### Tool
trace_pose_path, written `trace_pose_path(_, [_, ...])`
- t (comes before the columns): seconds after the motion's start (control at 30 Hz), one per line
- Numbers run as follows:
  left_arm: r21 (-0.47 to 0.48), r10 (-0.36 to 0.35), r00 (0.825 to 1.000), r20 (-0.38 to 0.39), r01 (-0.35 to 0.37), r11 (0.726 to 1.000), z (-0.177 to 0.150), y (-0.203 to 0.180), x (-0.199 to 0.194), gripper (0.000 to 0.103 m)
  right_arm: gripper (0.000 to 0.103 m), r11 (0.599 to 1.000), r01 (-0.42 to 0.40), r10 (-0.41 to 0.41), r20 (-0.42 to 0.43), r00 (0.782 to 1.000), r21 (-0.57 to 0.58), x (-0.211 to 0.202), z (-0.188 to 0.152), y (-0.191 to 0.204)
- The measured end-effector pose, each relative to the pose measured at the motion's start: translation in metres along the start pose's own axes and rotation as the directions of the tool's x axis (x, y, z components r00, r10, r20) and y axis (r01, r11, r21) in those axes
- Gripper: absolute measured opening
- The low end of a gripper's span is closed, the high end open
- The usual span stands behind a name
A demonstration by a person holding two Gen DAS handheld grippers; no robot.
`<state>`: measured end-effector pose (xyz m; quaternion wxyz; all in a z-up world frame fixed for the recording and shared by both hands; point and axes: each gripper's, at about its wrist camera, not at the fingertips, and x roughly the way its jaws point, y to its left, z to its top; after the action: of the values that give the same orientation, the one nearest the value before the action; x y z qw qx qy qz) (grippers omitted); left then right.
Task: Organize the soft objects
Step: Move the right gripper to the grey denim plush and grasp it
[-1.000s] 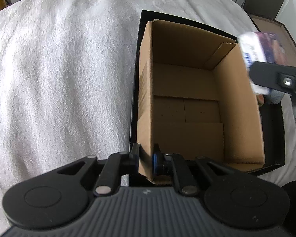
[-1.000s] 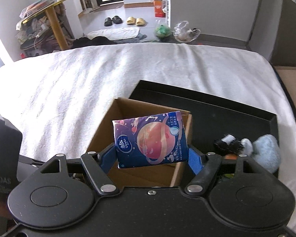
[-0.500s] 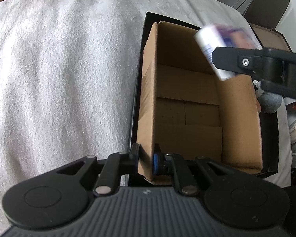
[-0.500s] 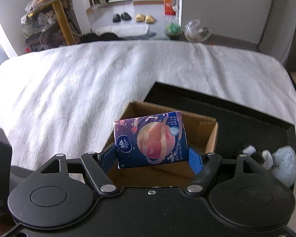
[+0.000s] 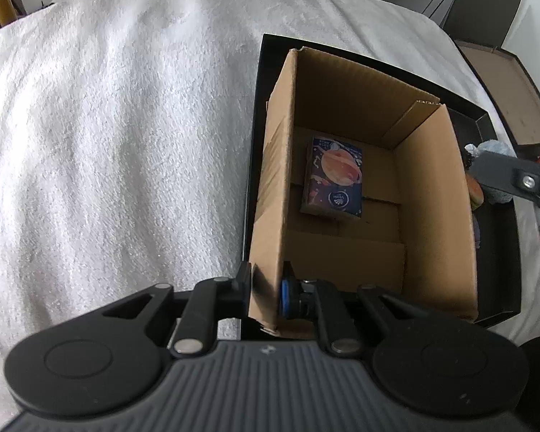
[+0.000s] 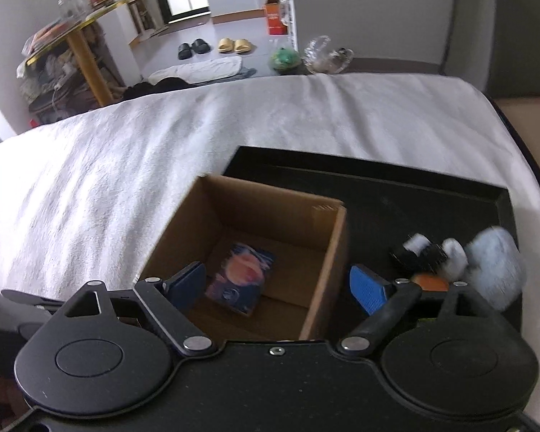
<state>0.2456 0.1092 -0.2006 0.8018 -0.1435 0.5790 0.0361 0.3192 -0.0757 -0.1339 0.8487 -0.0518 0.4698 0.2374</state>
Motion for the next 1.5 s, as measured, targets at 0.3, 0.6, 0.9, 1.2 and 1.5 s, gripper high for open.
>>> trace_pose_path(0.3, [0.046, 0.057, 0.998, 0.008, -0.058, 0.997, -0.001, -0.011, -0.001, 0.013, 0.086, 0.996, 0.011, -0.011, 0.006, 1.0, 0.09, -0.011, -0.019, -0.043])
trace_pose_path(0.6, [0.082, 0.119, 0.989, 0.086, -0.126, 0.989, -0.004, -0.024, -0.011, 0.057, 0.086, 0.985, 0.015, -0.014, -0.009, 1.0, 0.169, -0.006, -0.04, -0.077])
trace_pose_path(0.9, [0.106, 0.186, 0.972, 0.143, -0.201, 0.974, -0.003, -0.037, -0.012, 0.069, 0.086, 0.968, 0.024, -0.012, -0.053, 0.999, 0.25, 0.015, -0.066, -0.111])
trace_pose_path(1.2, [0.133, 0.246, 0.953, 0.177, -0.271, 0.953, -0.002, -0.051, -0.01, 0.075, 0.085, 0.941, 0.029, -0.004, -0.077, 0.997, 0.337, 0.038, -0.084, -0.143])
trace_pose_path(1.5, [0.144, 0.29, 0.938, 0.189, -0.318, 0.937, 0.001, -0.061, -0.006, 0.077, 0.072, 0.919, 0.011, 0.025, -0.086, 0.996, 0.394, 0.059, -0.096, -0.163])
